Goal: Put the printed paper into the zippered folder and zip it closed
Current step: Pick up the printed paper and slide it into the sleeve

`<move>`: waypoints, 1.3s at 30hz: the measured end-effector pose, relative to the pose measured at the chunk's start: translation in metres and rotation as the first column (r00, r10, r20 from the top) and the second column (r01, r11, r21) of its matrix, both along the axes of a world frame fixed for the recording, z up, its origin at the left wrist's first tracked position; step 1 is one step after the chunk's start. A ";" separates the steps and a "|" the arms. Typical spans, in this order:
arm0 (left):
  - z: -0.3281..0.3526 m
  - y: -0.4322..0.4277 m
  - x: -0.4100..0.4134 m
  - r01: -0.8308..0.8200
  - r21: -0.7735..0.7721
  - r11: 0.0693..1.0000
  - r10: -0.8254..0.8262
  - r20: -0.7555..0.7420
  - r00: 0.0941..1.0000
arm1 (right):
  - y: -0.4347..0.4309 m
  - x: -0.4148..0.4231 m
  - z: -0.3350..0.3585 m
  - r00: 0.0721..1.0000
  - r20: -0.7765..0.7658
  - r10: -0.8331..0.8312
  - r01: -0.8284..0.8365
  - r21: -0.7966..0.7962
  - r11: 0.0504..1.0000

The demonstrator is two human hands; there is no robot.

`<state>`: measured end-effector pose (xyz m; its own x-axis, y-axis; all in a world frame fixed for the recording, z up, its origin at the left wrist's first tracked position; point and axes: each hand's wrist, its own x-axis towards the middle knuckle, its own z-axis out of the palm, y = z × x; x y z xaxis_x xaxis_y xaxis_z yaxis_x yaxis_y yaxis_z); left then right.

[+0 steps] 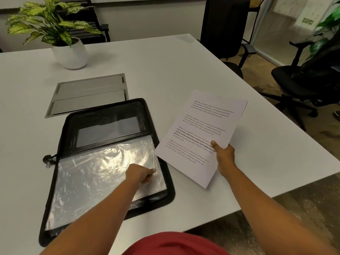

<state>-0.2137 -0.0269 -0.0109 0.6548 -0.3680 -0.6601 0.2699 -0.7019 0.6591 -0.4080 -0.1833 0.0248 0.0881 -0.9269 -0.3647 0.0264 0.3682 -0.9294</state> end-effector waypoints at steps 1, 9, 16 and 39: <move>0.000 0.001 0.000 -0.042 -0.035 0.999 0.040 -0.069 0.997 | 0.000 0.000 -0.001 1.000 0.001 0.001 -0.001 0.004 1.000; 0.000 0.001 -0.006 -0.080 -0.086 0.993 0.069 -0.117 0.991 | -0.003 0.001 -0.004 1.000 0.010 0.026 -0.026 0.025 0.999; 0.002 0.005 -0.015 -0.030 -0.044 0.999 0.031 0.032 0.999 | -0.013 0.003 0.001 0.953 -0.206 0.224 -0.239 -0.051 0.970; 0.011 0.011 -0.023 0.183 -0.114 0.977 -0.151 0.244 0.958 | 0.000 0.063 0.004 0.977 -0.142 0.162 -0.156 0.048 0.987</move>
